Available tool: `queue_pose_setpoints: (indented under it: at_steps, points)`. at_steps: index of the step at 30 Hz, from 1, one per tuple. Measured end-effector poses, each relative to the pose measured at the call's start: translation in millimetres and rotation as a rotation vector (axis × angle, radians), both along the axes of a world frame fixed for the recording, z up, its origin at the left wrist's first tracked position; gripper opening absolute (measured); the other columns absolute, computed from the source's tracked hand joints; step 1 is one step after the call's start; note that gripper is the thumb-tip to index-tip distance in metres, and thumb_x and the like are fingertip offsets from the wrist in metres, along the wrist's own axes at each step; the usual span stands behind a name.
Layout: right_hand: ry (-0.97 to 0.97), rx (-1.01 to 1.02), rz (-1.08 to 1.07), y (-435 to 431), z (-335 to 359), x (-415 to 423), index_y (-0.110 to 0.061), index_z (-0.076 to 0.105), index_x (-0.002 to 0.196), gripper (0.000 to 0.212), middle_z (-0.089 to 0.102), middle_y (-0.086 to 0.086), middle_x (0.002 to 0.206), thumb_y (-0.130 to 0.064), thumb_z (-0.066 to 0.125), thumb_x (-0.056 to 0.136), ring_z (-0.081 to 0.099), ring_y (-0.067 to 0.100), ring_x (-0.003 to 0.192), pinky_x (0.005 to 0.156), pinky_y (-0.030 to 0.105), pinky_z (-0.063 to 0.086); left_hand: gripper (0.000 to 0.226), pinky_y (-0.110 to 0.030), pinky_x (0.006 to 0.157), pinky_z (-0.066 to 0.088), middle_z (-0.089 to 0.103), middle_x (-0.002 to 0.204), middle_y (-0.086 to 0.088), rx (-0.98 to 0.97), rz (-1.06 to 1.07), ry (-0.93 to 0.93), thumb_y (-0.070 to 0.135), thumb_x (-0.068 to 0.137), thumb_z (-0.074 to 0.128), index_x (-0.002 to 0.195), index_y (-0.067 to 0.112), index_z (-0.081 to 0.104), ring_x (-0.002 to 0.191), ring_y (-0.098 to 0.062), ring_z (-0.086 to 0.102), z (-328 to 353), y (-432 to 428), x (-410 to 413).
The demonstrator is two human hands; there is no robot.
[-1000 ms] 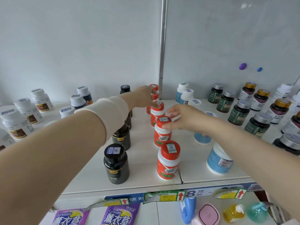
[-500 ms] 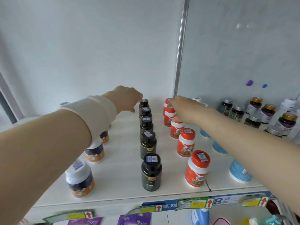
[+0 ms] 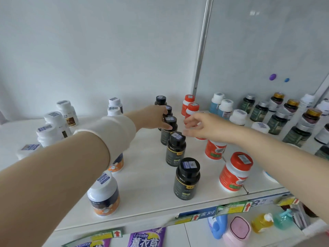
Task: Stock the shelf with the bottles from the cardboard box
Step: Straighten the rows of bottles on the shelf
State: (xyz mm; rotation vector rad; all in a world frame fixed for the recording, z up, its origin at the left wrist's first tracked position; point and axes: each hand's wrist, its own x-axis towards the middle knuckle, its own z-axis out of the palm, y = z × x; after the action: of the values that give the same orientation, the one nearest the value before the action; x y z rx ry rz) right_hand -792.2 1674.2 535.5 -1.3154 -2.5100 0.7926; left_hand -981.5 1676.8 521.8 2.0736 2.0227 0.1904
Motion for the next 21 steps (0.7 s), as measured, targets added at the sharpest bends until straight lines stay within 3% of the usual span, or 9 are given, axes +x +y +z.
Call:
queue_pose_setpoints:
  at_steps: [3, 6, 10, 14, 16, 21]
  points:
    - [-0.092, -0.023, 0.021, -4.6, -13.2, -3.6, -0.018, 0.043, 0.134, 0.064, 0.054, -0.002, 0.133, -0.041, 0.067, 0.08, 0.057, 0.013, 0.111, 0.091, 0.025, 0.046, 0.059, -0.026, 0.084, 0.035, 0.054, 0.129, -0.01, 0.001, -0.011, -0.037, 0.039, 0.088, 0.06, 0.135, 0.008, 0.043, 0.114, -0.027, 0.051, -5.1, 0.9, 5.2]
    - [-0.148, -0.007, 0.033, -5.0, -22.4, -8.3, -0.018, 0.045, 0.132, 0.066, 0.056, -0.001, 0.13, -0.04, 0.072, 0.076, 0.058, 0.016, 0.108, 0.093, 0.031, 0.049, 0.056, -0.026, 0.081, 0.035, 0.055, 0.124, -0.011, 0.001, -0.002, -0.075, 0.039, 0.087, 0.062, 0.13, 0.008, 0.045, 0.1, -0.024, 0.049, -10.3, 3.9, 6.1]
    - [-0.111, -0.01, 0.067, -4.5, -29.0, -12.5, -0.016, 0.051, 0.124, 0.054, 0.058, 0.001, 0.125, -0.032, 0.073, 0.077, 0.056, 0.014, 0.103, 0.09, 0.028, 0.047, 0.05, -0.027, 0.079, 0.036, 0.056, 0.111, -0.008, 0.0, 0.003, -0.132, 0.037, 0.085, 0.064, 0.123, 0.007, 0.049, 0.093, -0.021, 0.048, -13.6, 8.6, 5.3]
    - [-0.079, -0.018, 0.071, -1.7, -30.4, -11.6, -0.017, 0.054, 0.12, 0.05, 0.06, 0.001, 0.12, -0.03, 0.075, 0.076, 0.055, 0.013, 0.099, 0.088, 0.027, 0.048, 0.033, -0.022, 0.064, 0.042, 0.058, 0.1, -0.009, -0.024, 0.007, -0.227, 0.027, 0.085, 0.067, 0.108, 0.006, 0.055, 0.083, -0.023, 0.057, -12.8, 13.1, 5.0]
    - [-0.1, -0.021, 0.07, 0.3, -30.6, -11.1, -0.016, 0.054, 0.12, 0.051, 0.06, 0.001, 0.12, -0.031, 0.075, 0.076, 0.057, 0.015, 0.101, 0.089, 0.029, 0.049, 0.031, -0.018, 0.069, 0.046, 0.061, 0.107, -0.011, -0.047, 0.017, -0.28, 0.023, 0.085, 0.068, 0.108, 0.008, 0.055, 0.084, -0.023, 0.062, -12.9, 16.5, 2.4]
    - [-0.111, -0.017, 0.068, 0.5, -30.3, -11.6, -0.016, 0.055, 0.118, 0.049, 0.061, 0.002, 0.119, -0.032, 0.074, 0.076, 0.059, 0.017, 0.102, 0.089, 0.03, 0.051, 0.028, -0.029, 0.084, 0.053, 0.06, 0.117, -0.011, -0.092, 0.031, -0.391, 0.019, 0.083, 0.07, 0.105, 0.014, 0.054, 0.096, -0.028, 0.066, -12.9, 18.6, -1.0]
